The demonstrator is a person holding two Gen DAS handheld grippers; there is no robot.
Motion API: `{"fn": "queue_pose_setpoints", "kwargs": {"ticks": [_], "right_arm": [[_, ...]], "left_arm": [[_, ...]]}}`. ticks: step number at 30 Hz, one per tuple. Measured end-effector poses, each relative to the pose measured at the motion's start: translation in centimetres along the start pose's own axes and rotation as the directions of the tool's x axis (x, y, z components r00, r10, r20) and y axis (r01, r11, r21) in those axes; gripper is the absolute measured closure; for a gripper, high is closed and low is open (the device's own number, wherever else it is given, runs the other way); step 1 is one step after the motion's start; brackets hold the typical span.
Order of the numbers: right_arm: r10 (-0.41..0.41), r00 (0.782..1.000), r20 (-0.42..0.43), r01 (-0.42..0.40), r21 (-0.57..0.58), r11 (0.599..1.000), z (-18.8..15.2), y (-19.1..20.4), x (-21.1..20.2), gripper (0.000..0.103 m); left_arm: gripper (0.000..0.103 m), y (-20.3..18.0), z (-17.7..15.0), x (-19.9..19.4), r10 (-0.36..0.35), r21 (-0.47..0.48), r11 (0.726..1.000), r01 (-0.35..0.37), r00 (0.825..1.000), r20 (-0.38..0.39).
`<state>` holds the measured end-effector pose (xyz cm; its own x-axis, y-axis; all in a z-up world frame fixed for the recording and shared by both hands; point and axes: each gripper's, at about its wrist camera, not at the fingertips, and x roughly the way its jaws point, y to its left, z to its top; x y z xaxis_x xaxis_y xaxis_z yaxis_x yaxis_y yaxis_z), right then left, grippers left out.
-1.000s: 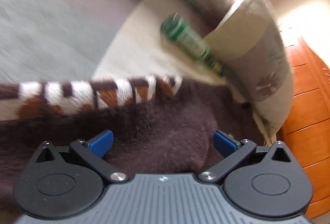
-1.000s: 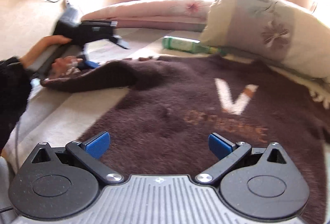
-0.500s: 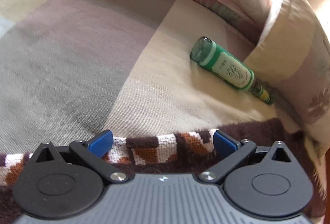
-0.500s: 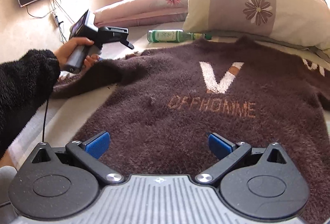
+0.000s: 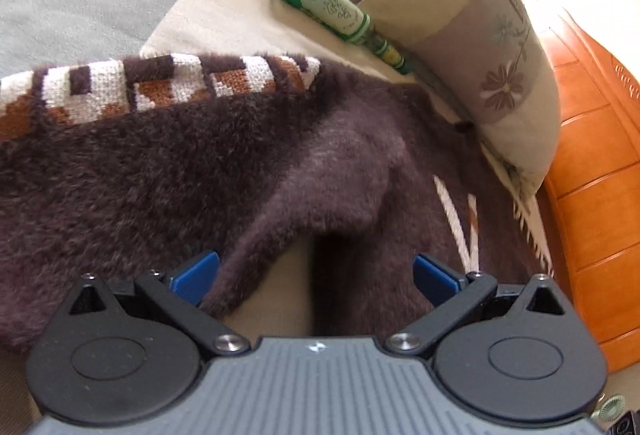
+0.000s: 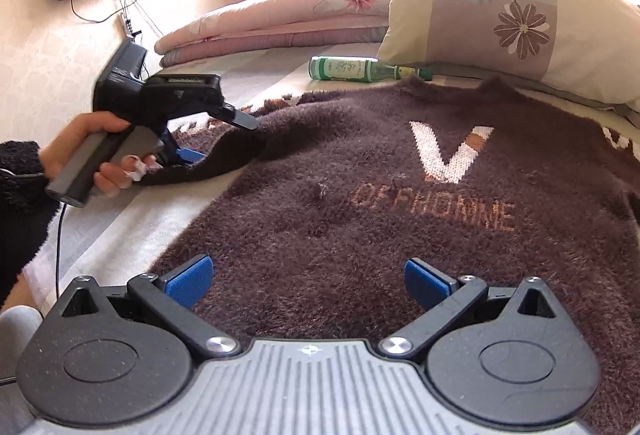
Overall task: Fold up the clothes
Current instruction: 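Grasp the striped cuff with the left gripper and lift it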
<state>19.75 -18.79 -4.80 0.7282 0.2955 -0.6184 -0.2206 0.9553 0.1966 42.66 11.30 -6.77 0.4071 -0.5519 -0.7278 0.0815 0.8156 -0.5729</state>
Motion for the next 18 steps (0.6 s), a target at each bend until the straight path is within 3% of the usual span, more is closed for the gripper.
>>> {"fn": "queue_pose_setpoints", "kwargs": {"ticks": [6, 10, 13, 14, 18], "right_arm": [[-0.005, 1.000, -0.009, 0.005, -0.004, 1.000, -0.1, -0.1, 0.2, 0.000], [0.003, 1.000, 0.000, -0.003, 0.006, 1.000, 0.0, -0.2, -0.1, 0.000], [0.017, 1.000, 0.009, -0.017, -0.005, 1.000, 0.1, 0.1, -0.4, 0.000], [0.019, 1.000, 0.011, -0.019, -0.009, 1.000, 0.1, 0.2, -0.5, 0.000], [0.024, 1.000, 0.009, -0.024, -0.017, 1.000, 0.1, 0.5, -0.4, 0.000]], "left_arm": [[0.001, -0.1, 1.5, -4.3, 0.068, -0.007, 0.998, -0.068, 0.992, 0.104], [0.001, 3.1, 0.3, -8.4, 0.122, -0.096, 0.990, -0.106, 0.975, 0.183], [0.001, 6.7, -1.2, -10.9, 0.193, -0.200, 0.968, -0.149, 0.955, 0.224], [0.001, 8.0, -2.1, -11.9, 0.204, -0.245, 0.958, -0.146, 0.952, 0.230], [0.001, 11.9, -6.0, -13.8, 0.123, -0.376, 0.927, -0.007, 0.950, 0.287]]}}
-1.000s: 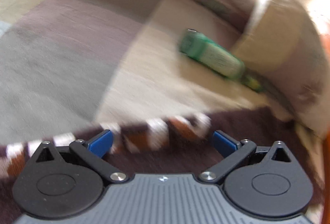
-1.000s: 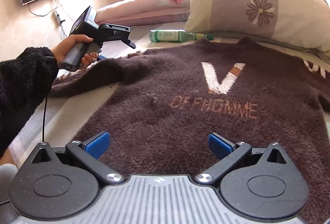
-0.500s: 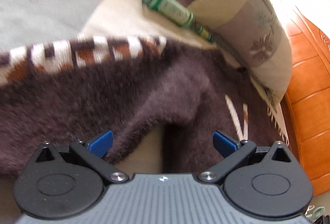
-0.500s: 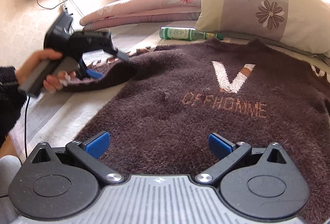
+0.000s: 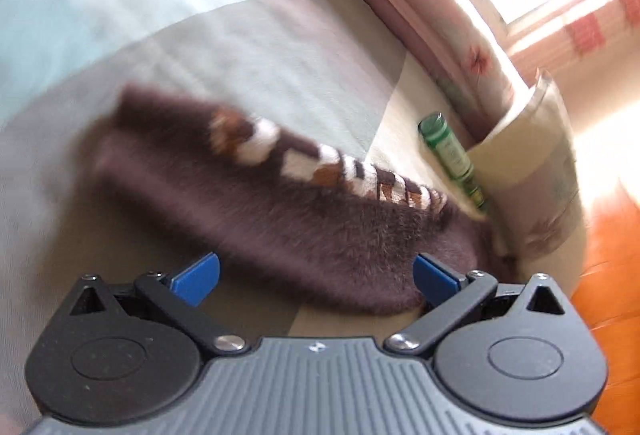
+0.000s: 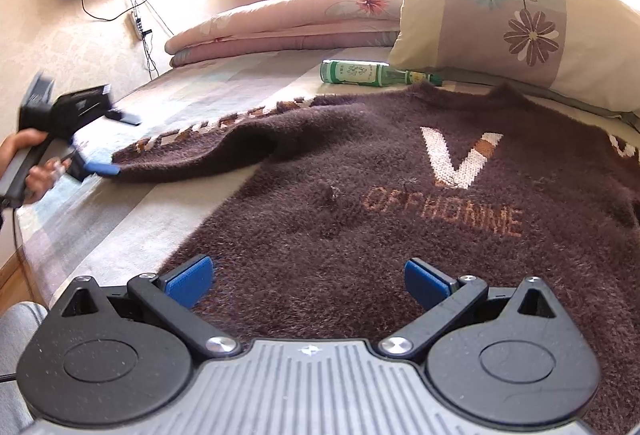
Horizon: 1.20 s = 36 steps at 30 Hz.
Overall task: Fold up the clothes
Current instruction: 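Grasp the striped cuff with the left gripper and lift it, then lay the sleeve down straight and open the left gripper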
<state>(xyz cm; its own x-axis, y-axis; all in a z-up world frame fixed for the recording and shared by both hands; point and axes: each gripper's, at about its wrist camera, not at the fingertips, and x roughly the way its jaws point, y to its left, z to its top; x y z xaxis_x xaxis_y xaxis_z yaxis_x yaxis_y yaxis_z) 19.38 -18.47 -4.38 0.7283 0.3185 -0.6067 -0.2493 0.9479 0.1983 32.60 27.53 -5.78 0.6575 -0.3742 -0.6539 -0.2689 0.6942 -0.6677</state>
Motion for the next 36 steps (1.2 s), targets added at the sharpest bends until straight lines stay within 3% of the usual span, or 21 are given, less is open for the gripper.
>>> {"fn": "queue_pose_setpoints", "kwargs": {"ticks": [5, 8, 11, 13, 17, 19, 20, 27, 36], "right_arm": [[-0.012, 1.000, -0.026, 0.012, -0.008, 1.000, -0.3, 0.3, 0.8, 0.000], [-0.024, 0.999, -0.047, 0.023, -0.017, 1.000, -0.6, 0.4, 1.4, 0.000], [-0.036, 0.997, -0.066, 0.035, -0.024, 0.999, -0.8, 0.5, 2.0, 0.000], [-0.038, 0.997, -0.072, 0.036, -0.024, 0.999, -0.9, 0.4, 2.1, 0.000], [-0.035, 0.997, -0.067, 0.033, -0.027, 0.999, -1.0, 0.5, 2.0, 0.000], [-0.033, 0.997, -0.068, 0.031, -0.029, 0.999, -1.0, 0.5, 2.0, 0.000], [-0.034, 0.997, -0.069, 0.032, -0.031, 0.999, -1.0, 0.5, 2.0, 0.000], [-0.044, 0.996, -0.075, 0.042, -0.033, 0.999, -0.9, 0.5, 2.2, 0.000], [-0.062, 0.993, -0.096, 0.058, -0.040, 0.998, -1.1, 0.3, 3.0, 0.000]], "left_arm": [[0.001, 3.7, -1.7, 1.5, -0.109, -0.100, 0.989, 0.110, 0.994, 0.009], [0.001, 4.8, -0.9, 2.2, -0.170, -0.121, 0.976, 0.182, 0.980, 0.103], [0.003, 5.1, 0.6, 2.8, -0.166, -0.113, 0.976, 0.184, 0.974, 0.157], [0.012, 4.9, 1.4, 3.1, -0.131, -0.094, 0.984, 0.149, 0.976, 0.172], [0.049, 5.6, 2.3, 3.4, -0.083, -0.114, 0.988, 0.109, 0.975, 0.207], [0.074, 5.9, 2.5, 3.6, -0.038, -0.119, 0.991, 0.063, 0.979, 0.199], [0.092, 6.0, 2.6, 3.7, -0.016, -0.122, 0.992, 0.040, 0.981, 0.195], [0.095, 2.1, 4.9, 4.1, 0.129, 0.033, 0.990, -0.137, 0.975, 0.180], [0.097, -3.7, 12.0, 2.9, 0.129, 0.146, 0.972, -0.186, 0.935, 0.332]]}}
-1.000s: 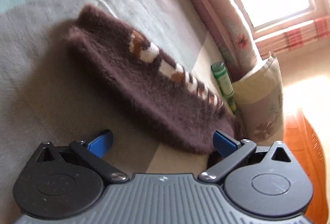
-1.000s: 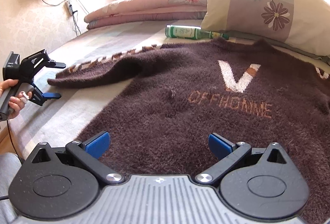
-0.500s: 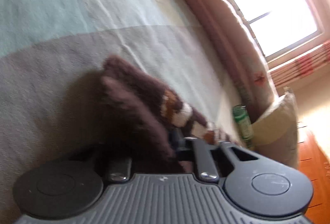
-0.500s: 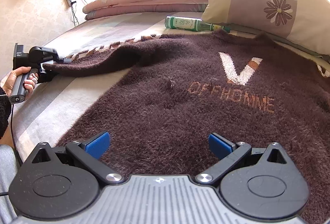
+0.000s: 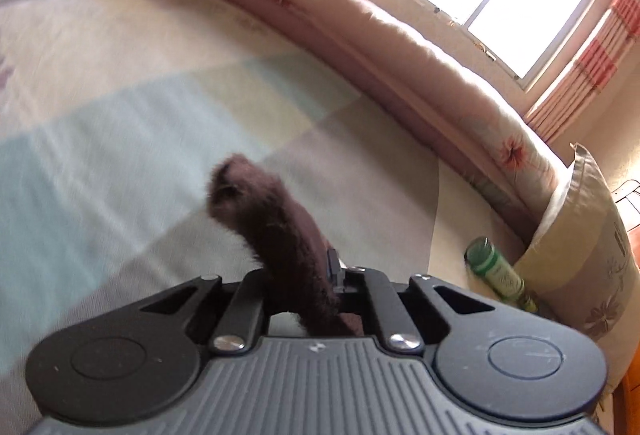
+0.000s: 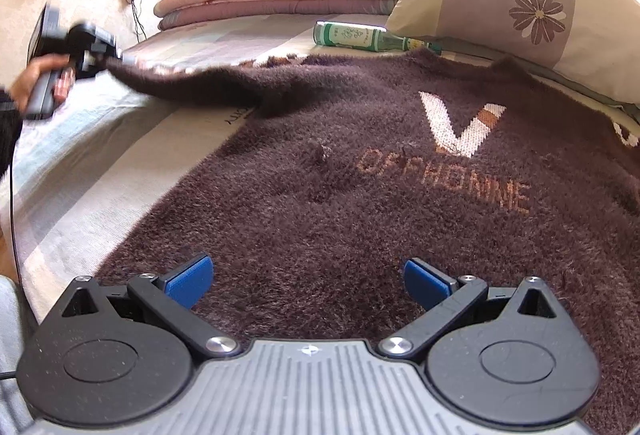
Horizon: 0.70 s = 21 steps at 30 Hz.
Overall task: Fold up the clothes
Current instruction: 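Lay the sleeve down straight and open the left gripper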
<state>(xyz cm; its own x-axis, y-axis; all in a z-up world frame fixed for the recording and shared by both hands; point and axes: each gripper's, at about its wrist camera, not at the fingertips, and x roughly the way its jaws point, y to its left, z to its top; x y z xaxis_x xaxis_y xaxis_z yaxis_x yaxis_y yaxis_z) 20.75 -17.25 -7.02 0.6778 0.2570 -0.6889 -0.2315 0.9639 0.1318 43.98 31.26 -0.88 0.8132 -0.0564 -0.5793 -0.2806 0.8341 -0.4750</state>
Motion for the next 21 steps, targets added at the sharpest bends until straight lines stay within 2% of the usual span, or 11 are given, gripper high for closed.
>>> {"fn": "queue_pose_setpoints", "kwargs": {"ticks": [6, 9, 12, 16, 19, 21], "right_arm": [[-0.021, 1.000, -0.011, 0.021, 0.002, 1.000, 0.0, -0.3, 0.8, 0.000], [-0.029, 0.999, -0.025, 0.029, 0.007, 1.000, -0.2, -0.4, 1.2, 0.000], [-0.031, 0.999, -0.033, 0.031, 0.002, 1.000, -0.2, -0.3, 1.3, 0.000], [-0.024, 0.999, -0.032, 0.024, -0.007, 1.000, -0.3, -0.2, 1.3, 0.000], [-0.025, 0.999, -0.032, 0.025, -0.008, 1.000, -0.4, -0.1, 1.2, 0.000], [-0.024, 0.999, -0.031, 0.024, -0.008, 1.000, -0.4, -0.1, 1.2, 0.000]], "left_arm": [[0.098, -3.5, 5.1, 0.3, -0.052, 0.057, 0.997, 0.046, 0.991, 0.121], [0.098, -3.8, 5.8, 0.4, -0.054, 0.071, 0.997, 0.044, 0.988, 0.144], [0.098, -0.6, 4.4, 1.7, 0.007, 0.029, 1.000, -0.010, 0.995, 0.097], [0.097, 4.5, 2.7, 2.6, 0.081, -0.041, 0.996, -0.080, 0.996, 0.035], [0.096, 7.7, 2.3, 2.0, 0.180, -0.094, 0.980, -0.177, 0.983, 0.026], [0.097, 8.4, 2.9, 1.0, 0.251, -0.072, 0.966, -0.248, 0.967, 0.041]]}}
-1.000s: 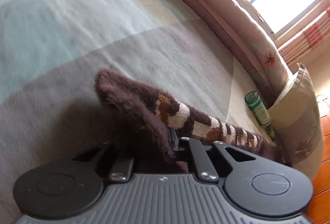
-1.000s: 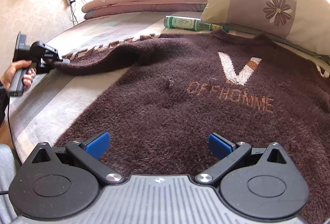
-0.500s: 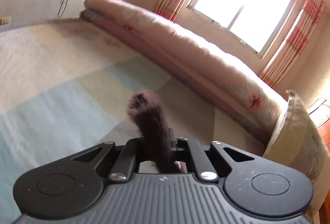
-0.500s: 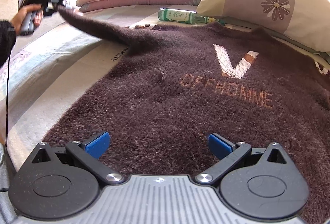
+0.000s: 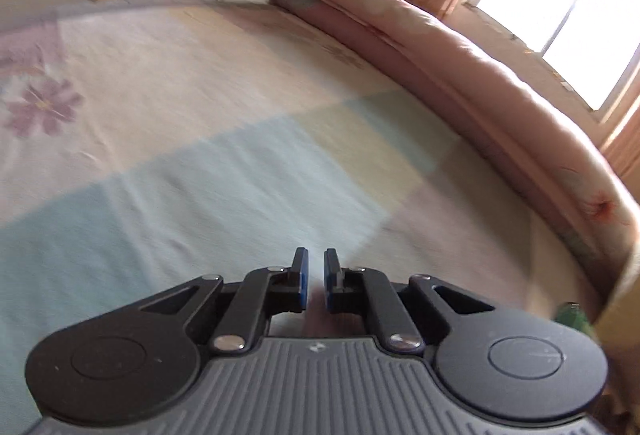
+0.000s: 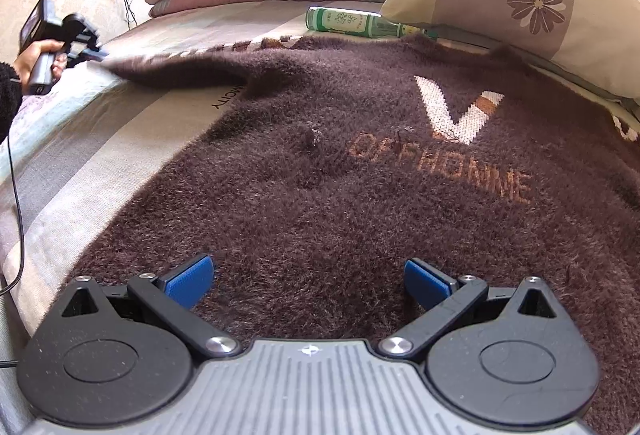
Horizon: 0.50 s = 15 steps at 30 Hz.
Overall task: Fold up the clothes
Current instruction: 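Lay the sleeve down straight and open the left gripper, then press the striped-cuff sleeve flat with the left gripper open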
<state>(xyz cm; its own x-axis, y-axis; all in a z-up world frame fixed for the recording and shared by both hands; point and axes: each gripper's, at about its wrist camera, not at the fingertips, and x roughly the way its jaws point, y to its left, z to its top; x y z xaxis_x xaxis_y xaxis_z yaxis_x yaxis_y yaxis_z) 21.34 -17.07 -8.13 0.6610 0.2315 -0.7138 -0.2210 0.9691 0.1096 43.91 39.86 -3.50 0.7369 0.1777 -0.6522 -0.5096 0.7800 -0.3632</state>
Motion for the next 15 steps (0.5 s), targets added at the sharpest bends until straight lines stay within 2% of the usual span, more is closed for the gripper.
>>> {"fn": "queue_pose_setpoints", "kwargs": {"ticks": [2, 4, 7, 10, 12, 14, 15], "right_arm": [[0.002, 1.000, 0.001, -0.002, -0.001, 1.000, 0.0, 0.1, 0.0, 0.000], [0.004, 1.000, 0.001, -0.004, -0.006, 1.000, 0.0, 0.2, 0.0, 0.000], [0.003, 1.000, -0.001, -0.003, -0.019, 1.000, -0.1, 0.5, 0.1, 0.000], [0.002, 1.000, 0.001, -0.001, -0.032, 0.999, -0.1, 0.7, 0.0, 0.000], [0.004, 1.000, 0.007, -0.003, -0.034, 0.999, -0.1, 0.7, -0.2, 0.000], [0.009, 1.000, 0.018, -0.008, -0.031, 0.999, 0.1, 0.6, -0.5, 0.000], [0.012, 1.000, 0.024, -0.011, -0.028, 1.000, 0.1, 0.6, -0.7, 0.000]], "left_arm": [[0.097, -0.4, 1.0, -0.8, -0.014, 0.027, 1.000, 0.014, 1.000, -0.011], [0.096, -2.5, 1.2, -1.9, -0.079, 0.106, 0.991, 0.082, 0.996, -0.030], [0.094, -7.2, 0.4, -3.1, -0.155, 0.250, 0.952, 0.177, 0.982, -0.104], [0.084, -13.4, -1.6, -3.4, -0.256, 0.343, 0.884, 0.317, 0.943, -0.213], [0.068, -17.4, -3.9, -3.2, -0.311, 0.384, 0.829, 0.407, 0.905, -0.289], [0.065, -20.9, -6.2, -2.4, -0.324, 0.423, 0.783, 0.456, 0.880, -0.348], [0.065, -22.3, -7.4, -2.0, -0.321, 0.441, 0.768, 0.465, 0.874, -0.364]]}}
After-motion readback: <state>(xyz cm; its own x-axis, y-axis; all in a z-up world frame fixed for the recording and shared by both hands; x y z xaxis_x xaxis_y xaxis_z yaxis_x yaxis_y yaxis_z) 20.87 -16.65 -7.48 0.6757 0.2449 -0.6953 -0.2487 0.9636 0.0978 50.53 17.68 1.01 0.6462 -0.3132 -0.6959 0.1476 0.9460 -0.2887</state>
